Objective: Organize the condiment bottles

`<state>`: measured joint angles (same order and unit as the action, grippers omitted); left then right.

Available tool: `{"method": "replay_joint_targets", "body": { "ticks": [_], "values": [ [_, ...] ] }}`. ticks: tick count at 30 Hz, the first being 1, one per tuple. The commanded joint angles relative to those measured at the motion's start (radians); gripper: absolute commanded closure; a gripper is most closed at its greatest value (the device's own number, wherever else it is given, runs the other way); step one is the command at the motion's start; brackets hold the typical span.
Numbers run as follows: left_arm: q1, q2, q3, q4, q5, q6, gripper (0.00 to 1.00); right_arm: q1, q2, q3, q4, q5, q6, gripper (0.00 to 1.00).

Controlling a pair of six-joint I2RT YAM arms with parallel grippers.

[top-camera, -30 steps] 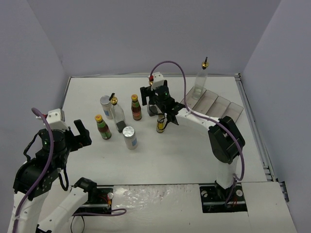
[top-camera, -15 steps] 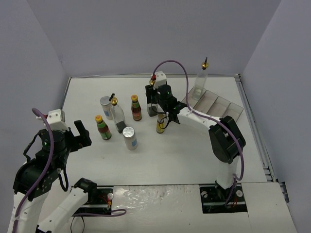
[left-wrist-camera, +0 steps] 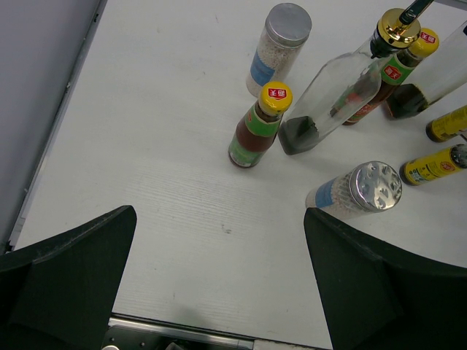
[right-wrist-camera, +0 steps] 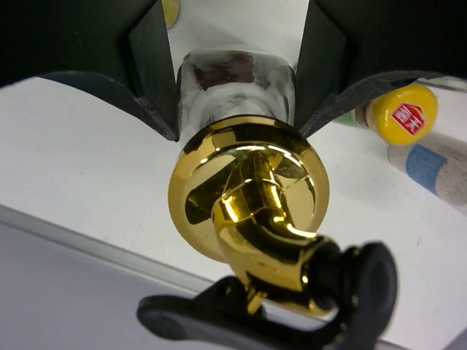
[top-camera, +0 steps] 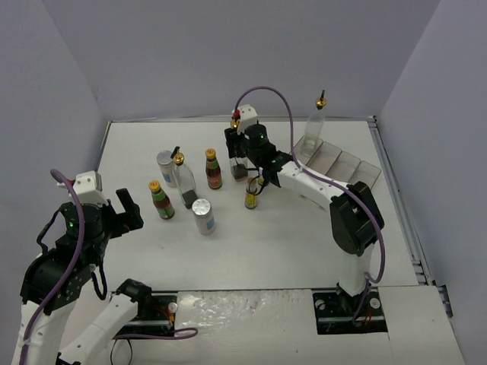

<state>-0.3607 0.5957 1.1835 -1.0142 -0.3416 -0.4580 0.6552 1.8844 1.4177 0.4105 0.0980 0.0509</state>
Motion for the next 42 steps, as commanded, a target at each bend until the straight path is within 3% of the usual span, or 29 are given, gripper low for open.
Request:
{"method": "replay_joint_targets", "body": {
  "ticks": [1, 9, 12, 21, 42],
  "values": [
    [-0.004, 0.019, 0.048, 0.034, -0.008, 0.004, 0.03, -0.003, -0.076, 0.18, 0.113, 0.044, -0.029, 1.0],
    [-0.004, 0.015, 0.053, 0.034, -0.014, 0.006, 0.03, -0.017, -0.168, 0.196, 0.097, 0.241, -0.033, 1.0],
    [-0.004, 0.015, 0.058, 0.034, -0.01, 0.004, 0.03, -0.045, -0.208, 0.186, 0.056, 0.398, -0.017, 1.0],
    [-0.004, 0.016, 0.041, 0.046, 0.019, 0.001, 0.03, -0.163, -0.28, 0.109, -0.041, 0.585, 0.129, 1.0],
    [-0.003, 0.015, 0.019, 0.049, 0.042, -0.015, 0.03, -0.253, -0.154, 0.012, -0.027, 0.677, 0.274, 1.0]
  ]
}}
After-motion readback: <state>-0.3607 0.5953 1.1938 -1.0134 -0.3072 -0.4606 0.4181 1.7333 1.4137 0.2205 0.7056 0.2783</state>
